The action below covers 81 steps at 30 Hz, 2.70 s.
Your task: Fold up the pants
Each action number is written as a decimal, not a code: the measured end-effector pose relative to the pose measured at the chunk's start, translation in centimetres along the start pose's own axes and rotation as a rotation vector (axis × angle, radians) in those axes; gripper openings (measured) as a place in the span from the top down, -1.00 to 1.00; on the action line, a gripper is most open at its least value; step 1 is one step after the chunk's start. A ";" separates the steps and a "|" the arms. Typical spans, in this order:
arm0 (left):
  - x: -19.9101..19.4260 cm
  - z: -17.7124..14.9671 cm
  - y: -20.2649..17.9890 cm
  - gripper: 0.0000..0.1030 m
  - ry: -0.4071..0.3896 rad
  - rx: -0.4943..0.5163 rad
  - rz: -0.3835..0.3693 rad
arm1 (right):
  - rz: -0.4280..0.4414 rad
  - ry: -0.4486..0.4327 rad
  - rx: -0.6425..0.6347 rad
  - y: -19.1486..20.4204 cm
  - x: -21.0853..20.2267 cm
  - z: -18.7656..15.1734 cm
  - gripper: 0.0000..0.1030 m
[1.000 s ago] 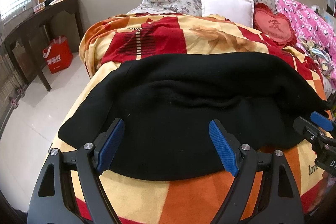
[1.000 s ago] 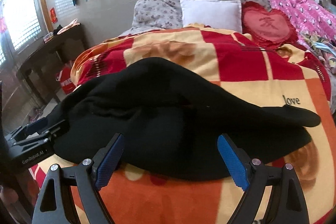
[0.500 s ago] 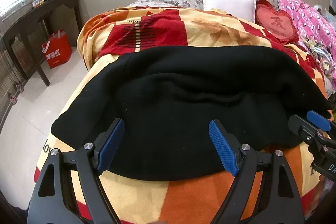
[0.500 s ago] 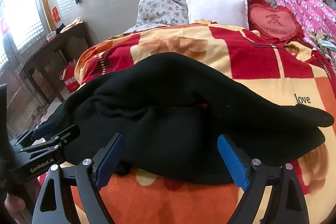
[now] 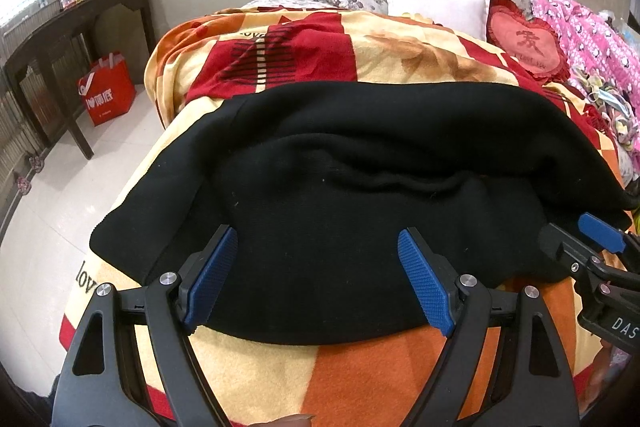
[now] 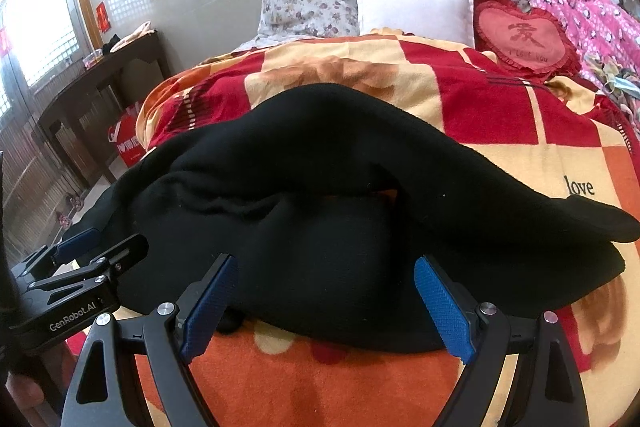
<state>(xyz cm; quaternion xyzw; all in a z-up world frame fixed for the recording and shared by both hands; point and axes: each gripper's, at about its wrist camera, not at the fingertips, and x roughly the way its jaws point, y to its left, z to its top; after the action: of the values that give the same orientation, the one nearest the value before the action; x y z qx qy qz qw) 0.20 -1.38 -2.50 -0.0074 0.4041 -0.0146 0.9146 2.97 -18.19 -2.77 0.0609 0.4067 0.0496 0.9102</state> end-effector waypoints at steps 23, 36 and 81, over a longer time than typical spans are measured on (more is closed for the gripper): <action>0.1 0.1 0.8 -0.62 0.007 -0.018 -0.001 | 0.011 0.031 -0.009 0.4 1.3 -0.5 -0.73; 0.7 0.0 1.1 -0.62 0.023 -0.027 0.005 | 0.018 0.048 -0.002 0.1 1.6 -0.6 -0.73; 8.4 6.8 2.0 -0.62 0.140 -0.044 0.060 | -0.184 0.053 0.049 -9.3 9.3 8.5 -0.71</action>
<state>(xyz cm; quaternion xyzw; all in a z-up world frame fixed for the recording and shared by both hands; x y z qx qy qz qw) 10.93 0.37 -4.16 -0.0142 0.4674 0.0211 0.8837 15.90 -26.67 -5.39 0.0443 0.4356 -0.0425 0.8980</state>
